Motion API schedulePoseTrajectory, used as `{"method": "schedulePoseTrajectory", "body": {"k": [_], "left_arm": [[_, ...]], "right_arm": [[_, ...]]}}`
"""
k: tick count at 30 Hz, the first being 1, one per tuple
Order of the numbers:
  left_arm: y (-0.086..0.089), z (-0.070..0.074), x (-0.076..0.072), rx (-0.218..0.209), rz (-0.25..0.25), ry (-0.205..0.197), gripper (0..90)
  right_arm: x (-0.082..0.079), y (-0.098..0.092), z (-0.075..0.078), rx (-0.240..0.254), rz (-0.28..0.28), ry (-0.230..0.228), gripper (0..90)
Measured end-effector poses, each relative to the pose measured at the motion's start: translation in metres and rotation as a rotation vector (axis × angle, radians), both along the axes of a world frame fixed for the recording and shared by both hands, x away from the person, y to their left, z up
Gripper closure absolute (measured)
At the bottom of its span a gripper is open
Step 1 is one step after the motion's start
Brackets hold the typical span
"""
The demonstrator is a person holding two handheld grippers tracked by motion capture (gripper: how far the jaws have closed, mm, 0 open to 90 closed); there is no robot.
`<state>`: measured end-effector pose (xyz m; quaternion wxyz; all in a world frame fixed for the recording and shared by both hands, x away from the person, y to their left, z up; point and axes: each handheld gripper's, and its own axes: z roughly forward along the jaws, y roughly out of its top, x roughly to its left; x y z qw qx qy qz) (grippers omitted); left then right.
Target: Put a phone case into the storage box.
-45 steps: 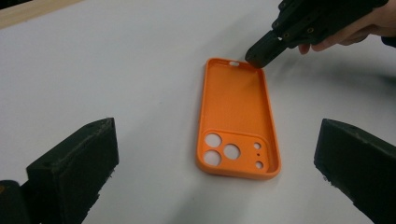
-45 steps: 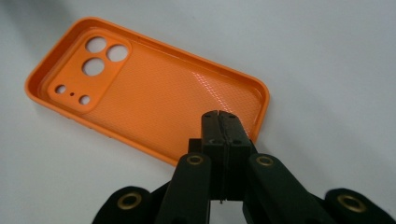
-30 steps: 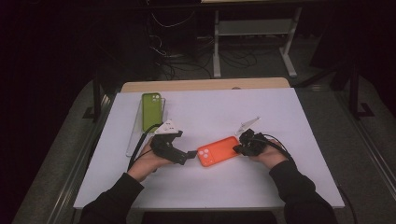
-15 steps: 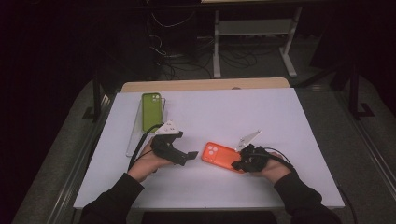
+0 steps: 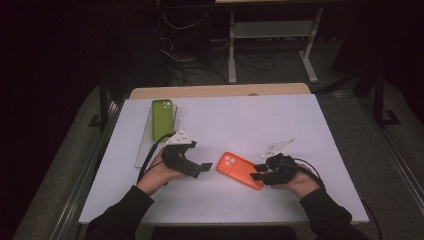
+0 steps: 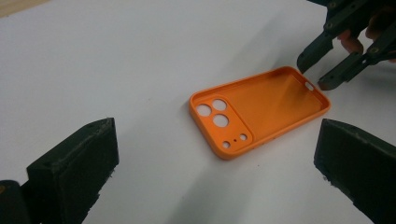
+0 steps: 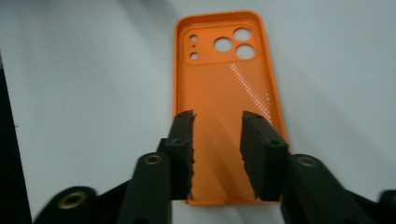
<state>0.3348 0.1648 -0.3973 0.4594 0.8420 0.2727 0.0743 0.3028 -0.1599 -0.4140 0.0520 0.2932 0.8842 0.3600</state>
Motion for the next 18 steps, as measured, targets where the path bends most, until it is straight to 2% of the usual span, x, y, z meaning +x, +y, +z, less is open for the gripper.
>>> {"method": "schedulePoseTrajectory", "body": {"k": [6,7,10,14,18], "left_arm": [[0.0,0.0,0.0,0.005,-0.002,0.0,0.0],[0.0,0.0,0.0,0.004,-0.001,-0.001,0.0],[0.0,0.0,0.0,0.006,-0.002,-0.002,0.0],[0.0,0.0,0.0,0.005,-0.006,-0.002,0.0],[-0.001,-0.001,-0.001,0.006,-0.011,-0.001,0.0]], "right_arm": [[-0.01,-0.016,-0.001,0.048,-0.092,-0.024,17.8],[-0.011,-0.018,-0.002,0.052,-0.1,-0.02,11.5],[-0.017,-0.024,-0.006,0.05,-0.106,-0.036,0.0],[-0.023,-0.034,-0.007,0.09,-0.097,-0.047,0.0],[-0.027,-0.039,-0.008,0.091,-0.108,-0.049,0.0]]}}
